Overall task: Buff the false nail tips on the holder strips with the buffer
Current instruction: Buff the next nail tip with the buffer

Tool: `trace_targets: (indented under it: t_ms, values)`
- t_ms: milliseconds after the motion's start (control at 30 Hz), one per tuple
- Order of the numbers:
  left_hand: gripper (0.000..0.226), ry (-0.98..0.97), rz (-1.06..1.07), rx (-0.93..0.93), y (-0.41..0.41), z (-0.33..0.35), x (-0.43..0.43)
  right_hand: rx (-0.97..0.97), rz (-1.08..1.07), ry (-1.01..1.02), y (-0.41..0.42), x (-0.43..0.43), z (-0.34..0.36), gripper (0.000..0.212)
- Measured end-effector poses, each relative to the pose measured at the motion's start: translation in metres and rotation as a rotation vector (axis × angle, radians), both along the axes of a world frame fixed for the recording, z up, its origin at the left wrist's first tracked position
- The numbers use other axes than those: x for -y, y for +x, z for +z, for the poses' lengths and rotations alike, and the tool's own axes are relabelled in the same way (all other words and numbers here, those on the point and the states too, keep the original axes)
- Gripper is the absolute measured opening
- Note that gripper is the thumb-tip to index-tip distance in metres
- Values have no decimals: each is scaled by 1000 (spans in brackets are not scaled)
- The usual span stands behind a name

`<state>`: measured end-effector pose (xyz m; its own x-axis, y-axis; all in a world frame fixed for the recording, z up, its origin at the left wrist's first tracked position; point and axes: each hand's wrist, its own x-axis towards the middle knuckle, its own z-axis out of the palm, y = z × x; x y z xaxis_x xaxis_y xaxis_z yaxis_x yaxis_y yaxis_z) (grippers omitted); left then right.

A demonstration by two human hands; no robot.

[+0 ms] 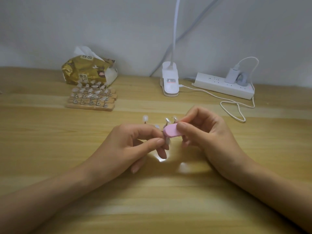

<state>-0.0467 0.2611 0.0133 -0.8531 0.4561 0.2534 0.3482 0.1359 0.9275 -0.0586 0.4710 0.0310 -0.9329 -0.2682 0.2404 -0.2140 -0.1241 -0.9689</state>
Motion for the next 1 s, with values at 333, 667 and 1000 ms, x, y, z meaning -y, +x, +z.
trace_targets:
  t_ms: [333,667,1000]
  values:
    - [18,11,25,17,0,1,-2,-25,85,33,4,3,-3,15]
    - [25,20,16,33,0,0,0,41,34,-63,-3,-1,-2,12]
    - [23,1,19,33,1,3,-2,26,157,29,2,2,-1,17]
